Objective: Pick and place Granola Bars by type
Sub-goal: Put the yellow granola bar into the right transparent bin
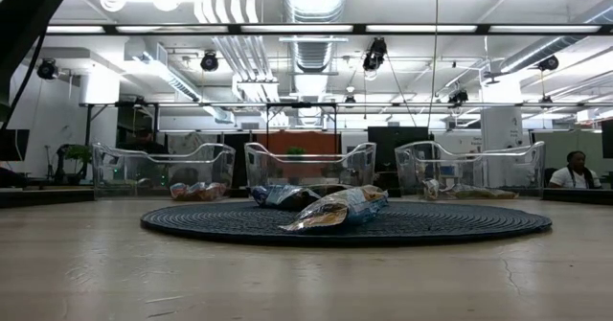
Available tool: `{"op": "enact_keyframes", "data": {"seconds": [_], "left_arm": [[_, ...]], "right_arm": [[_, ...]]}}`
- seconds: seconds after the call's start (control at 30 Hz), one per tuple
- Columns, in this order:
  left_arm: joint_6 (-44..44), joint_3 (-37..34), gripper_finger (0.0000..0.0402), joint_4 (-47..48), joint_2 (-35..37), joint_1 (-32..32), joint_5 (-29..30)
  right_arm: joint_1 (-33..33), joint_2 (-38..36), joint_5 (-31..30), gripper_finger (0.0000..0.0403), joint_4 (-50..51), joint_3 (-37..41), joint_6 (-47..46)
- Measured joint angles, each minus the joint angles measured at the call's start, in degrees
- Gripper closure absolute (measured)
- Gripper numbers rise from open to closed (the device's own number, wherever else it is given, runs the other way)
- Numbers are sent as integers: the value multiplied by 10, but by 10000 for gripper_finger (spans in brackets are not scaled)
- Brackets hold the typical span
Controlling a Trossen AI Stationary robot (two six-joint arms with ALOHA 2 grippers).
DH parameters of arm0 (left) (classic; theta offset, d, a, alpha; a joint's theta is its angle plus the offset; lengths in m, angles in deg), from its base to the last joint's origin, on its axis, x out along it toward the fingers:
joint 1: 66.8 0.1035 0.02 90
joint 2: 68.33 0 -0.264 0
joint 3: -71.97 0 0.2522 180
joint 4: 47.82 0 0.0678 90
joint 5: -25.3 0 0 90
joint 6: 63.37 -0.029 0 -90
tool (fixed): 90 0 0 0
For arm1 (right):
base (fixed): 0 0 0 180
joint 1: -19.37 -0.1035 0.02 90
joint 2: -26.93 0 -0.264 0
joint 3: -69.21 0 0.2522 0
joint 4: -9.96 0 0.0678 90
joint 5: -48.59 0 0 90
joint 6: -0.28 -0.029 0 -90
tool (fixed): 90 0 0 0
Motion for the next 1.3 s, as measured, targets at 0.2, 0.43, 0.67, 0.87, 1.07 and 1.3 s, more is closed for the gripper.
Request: {"op": "enact_keyframes", "data": {"seconds": [0.2,0.43,0.67,0.87,1.07,1.3], "left_arm": [[0,0,353,0,0,0,0],[1,0,353,0,0,0,0],[28,0,347,1,0,0,-2],[26,0,289,11,0,0,-5],[-5,0,226,87,0,0,16],[-62,0,202,201,2,2,65]], "right_arm": [[0,0,-4,282,1,0,2],[0,0,-4,342,2,0,4],[0,0,-4,342,2,0,4],[0,0,-2,347,3,0,15],[0,0,-2,348,8,0,16],[0,-1,-3,349,16,0,17]]}}
